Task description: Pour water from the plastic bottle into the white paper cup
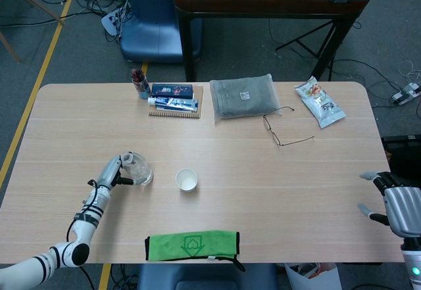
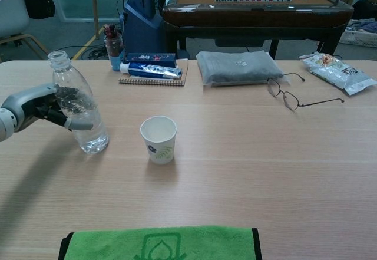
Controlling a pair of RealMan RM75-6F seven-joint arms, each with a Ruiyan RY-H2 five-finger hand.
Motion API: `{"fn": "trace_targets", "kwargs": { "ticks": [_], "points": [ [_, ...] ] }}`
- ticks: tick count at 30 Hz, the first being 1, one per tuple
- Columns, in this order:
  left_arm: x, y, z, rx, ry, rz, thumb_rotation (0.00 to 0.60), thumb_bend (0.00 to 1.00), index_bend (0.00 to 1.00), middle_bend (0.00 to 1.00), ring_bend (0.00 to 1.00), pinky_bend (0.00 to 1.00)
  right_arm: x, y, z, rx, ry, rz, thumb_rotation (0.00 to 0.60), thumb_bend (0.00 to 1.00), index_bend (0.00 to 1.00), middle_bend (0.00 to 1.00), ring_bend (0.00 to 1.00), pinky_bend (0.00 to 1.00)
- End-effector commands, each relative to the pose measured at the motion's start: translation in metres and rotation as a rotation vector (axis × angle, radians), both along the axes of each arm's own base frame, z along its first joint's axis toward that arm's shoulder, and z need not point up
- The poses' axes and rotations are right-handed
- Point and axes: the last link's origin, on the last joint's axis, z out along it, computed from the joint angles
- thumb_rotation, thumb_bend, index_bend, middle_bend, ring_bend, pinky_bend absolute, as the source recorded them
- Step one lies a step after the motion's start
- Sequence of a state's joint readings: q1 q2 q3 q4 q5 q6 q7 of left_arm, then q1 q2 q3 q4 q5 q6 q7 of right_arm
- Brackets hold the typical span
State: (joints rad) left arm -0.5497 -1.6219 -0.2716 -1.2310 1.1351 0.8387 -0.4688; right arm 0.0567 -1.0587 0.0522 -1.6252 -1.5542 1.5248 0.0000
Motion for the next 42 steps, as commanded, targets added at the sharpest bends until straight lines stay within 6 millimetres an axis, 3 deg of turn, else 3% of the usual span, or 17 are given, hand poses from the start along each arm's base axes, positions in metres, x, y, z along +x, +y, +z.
{"fn": "trace_targets", "kwargs": {
  "ticks": [1, 16, 27, 36, 42],
  "points": [
    [0.001, 0.000, 0.000, 0.004, -0.003, -0.006, 0.600, 0.08, 0.46, 0.40, 0.39, 0.53, 0.000, 0.000, 0.000, 0.001, 0.000, 0.000, 0.600, 0.08, 0.35, 0.38, 0.32, 0.52],
    [0.014, -0.004, 0.003, 0.035, 0.077, -0.113, 0.600, 0.08, 0.53, 0.47, 0.45, 0.58, 0.001, 0.000, 0.001, -0.002, -0.004, 0.002, 0.600, 0.07, 0.35, 0.39, 0.32, 0.52],
    [0.042, -0.004, 0.011, 0.113, 0.410, -0.344, 0.600, 0.08, 0.53, 0.48, 0.45, 0.58, 0.003, 0.001, 0.000, 0.004, -0.007, 0.011, 0.600, 0.08, 0.35, 0.39, 0.32, 0.52],
    [0.051, 0.001, 0.014, 0.158, 0.732, -0.459, 0.600, 0.08, 0.55, 0.49, 0.46, 0.59, 0.002, 0.001, 0.000, 0.006, -0.009, 0.010, 0.600, 0.07, 0.35, 0.39, 0.32, 0.52],
    [0.059, 0.004, 0.013, 0.166, 0.847, -0.508, 0.600, 0.08, 0.56, 0.50, 0.47, 0.60, 0.001, 0.000, 0.000, 0.009, -0.009, 0.004, 0.600, 0.07, 0.35, 0.39, 0.32, 0.52]
  ]
}}
